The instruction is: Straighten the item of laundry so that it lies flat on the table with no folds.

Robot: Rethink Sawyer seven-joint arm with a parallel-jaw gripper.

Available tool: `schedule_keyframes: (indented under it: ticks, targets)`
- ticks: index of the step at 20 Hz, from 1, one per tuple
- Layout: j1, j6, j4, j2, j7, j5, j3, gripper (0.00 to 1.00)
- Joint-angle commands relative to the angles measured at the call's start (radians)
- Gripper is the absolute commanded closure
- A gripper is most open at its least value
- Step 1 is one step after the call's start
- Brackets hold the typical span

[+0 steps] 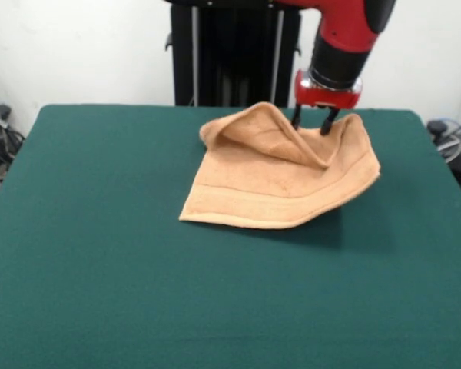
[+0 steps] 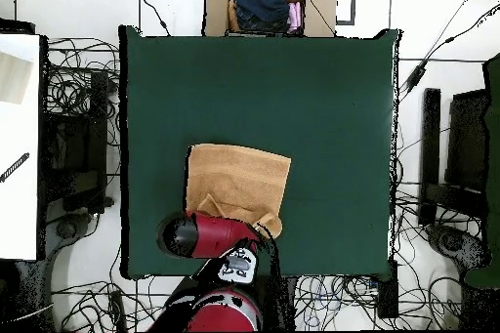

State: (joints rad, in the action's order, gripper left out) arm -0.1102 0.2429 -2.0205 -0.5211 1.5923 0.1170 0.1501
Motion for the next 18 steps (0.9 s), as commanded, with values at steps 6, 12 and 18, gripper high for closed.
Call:
schedule_keyframes:
  ticks: [6, 12, 18]
  targets:
    - [-0.03, -0.072, -0.05, 0.022, 0.255, 0.056, -0.113, 0.0]
    - [-0.037, -0.099, -0.055, 0.038, 0.272, 0.067, -0.123, 0.0]
    - [-0.044, -0.115, -0.06, 0.045, 0.282, 0.077, -0.129, 0.0]
